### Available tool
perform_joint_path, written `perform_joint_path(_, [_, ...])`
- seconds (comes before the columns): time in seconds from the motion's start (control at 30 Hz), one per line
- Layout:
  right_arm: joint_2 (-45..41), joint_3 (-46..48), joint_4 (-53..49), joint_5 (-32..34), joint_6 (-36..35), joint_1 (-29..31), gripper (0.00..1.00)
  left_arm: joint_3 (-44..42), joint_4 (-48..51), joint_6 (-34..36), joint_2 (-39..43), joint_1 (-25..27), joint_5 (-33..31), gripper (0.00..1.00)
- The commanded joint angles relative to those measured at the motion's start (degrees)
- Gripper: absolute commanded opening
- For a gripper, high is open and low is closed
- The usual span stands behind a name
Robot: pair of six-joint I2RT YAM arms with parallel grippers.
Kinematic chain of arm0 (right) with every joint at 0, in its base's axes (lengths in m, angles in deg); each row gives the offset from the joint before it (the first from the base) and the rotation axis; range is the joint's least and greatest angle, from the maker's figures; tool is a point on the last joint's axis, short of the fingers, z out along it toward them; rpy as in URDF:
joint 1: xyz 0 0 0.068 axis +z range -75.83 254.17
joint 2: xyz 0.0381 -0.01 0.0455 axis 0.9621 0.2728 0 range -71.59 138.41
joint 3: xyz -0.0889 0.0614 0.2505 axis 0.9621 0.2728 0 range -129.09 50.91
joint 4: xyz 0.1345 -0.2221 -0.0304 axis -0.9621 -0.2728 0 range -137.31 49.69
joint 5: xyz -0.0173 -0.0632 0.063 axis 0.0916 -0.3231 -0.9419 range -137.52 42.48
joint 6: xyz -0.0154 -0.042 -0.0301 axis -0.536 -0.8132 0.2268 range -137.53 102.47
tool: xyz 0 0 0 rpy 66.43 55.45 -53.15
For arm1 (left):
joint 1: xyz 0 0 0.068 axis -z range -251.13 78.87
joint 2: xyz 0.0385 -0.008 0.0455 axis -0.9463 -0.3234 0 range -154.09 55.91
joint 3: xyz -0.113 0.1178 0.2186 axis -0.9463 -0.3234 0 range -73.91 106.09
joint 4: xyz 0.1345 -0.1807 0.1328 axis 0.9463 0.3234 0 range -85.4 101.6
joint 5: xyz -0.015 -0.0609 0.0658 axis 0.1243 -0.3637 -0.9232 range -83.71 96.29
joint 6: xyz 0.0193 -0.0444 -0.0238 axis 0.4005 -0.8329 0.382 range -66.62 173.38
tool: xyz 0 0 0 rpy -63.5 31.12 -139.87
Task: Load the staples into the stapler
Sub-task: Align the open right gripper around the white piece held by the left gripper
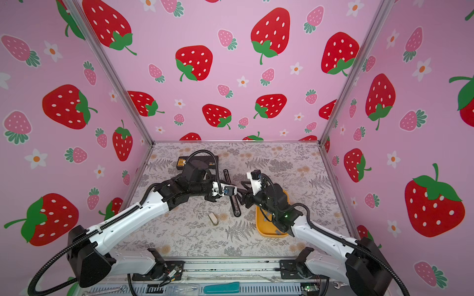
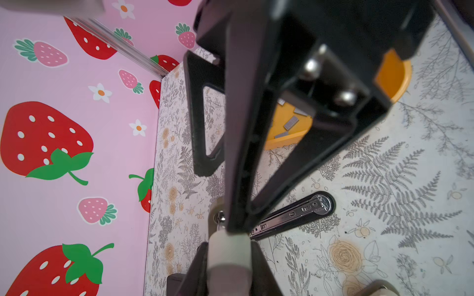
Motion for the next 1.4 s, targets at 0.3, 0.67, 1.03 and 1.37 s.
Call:
perform_joint_path(0.3, [2.15, -1.45, -0.1, 3.52, 0.91, 0.25, 0.46, -0.06, -1.25, 1.33, 2.01, 0.07, 3.14, 0.0])
perform_joint_path(0.67, [3.34, -2.14, -2.23, 7.11, 2.12, 0.18, 0.38, -1.06, -1.61, 3.05, 2.75, 0.07, 5.78, 0.0])
perform_joint_path(1.03, [6.65, -3.61, -4.97, 9.93, 3.97, -0.2, 0.28, -5.11, -5.98, 4.78, 6.31, -1.02, 12.97, 0.0])
perform_joint_path(1.37, [6.69, -3.44, -4.88, 10.03, 4.01, -0.41, 0.25, -4.82, -5.2, 4.91, 5.57, -2.13, 14.94, 0.0])
